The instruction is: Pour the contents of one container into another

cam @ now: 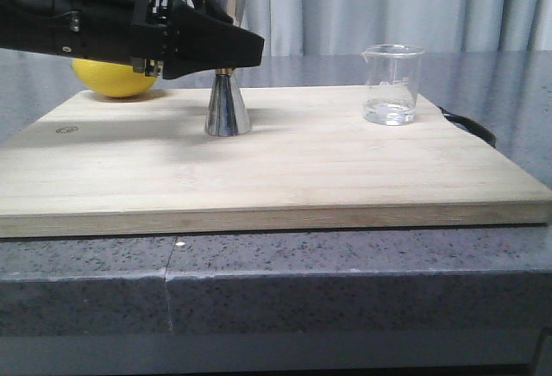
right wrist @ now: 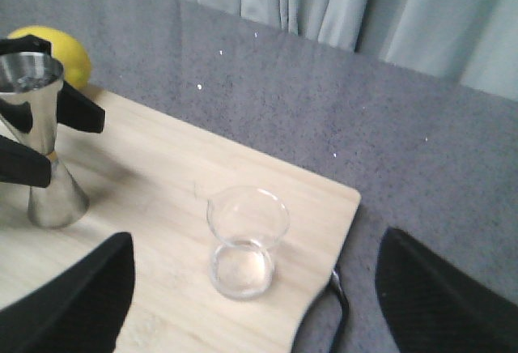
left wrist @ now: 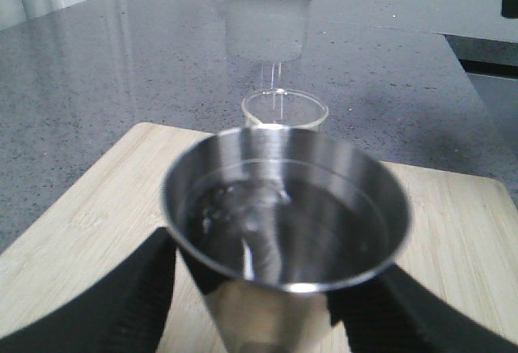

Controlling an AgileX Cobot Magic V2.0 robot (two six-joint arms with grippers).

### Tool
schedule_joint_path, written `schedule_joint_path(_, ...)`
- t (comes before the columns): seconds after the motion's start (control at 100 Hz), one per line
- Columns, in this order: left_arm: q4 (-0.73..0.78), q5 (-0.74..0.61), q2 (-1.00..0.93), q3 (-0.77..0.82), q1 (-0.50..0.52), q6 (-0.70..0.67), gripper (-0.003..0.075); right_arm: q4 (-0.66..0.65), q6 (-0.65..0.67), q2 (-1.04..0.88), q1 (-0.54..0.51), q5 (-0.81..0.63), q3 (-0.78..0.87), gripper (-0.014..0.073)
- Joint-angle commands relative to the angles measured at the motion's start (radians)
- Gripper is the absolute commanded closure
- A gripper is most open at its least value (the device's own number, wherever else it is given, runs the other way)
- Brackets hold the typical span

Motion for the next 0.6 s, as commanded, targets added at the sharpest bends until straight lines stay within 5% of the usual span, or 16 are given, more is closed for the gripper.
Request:
schedule_joint_path(0.0, -0.031, 0.001, -0.048, -0.031, -0.001, -0.046, 0.0231, -0.01, -0.008, -0.021, -0.005, 0.149, -0.123, 0.0043)
schedule_joint_path(0.15, 0.084, -0.081, -0.095, -0.031, -0.001, -0.103, 0.0225, -0.042, -0.006, -0.021, -0.005, 0.514, -0.278, 0.0043)
schedule_joint_path(0.31, 0.316, -0.248, -0.2, -0.031, -0.001, -0.341, 0.0225, -0.119, 0.069, -0.021, -0.005, 0.786, -0.405, 0.0043)
schedule_joint_path(0.59, 0.877, -0.289, -0.448, -0.031, -0.001, -0.945, 0.0226, -0.205, 0.203, -0.021, -0.005, 0.954, -0.444, 0.0043)
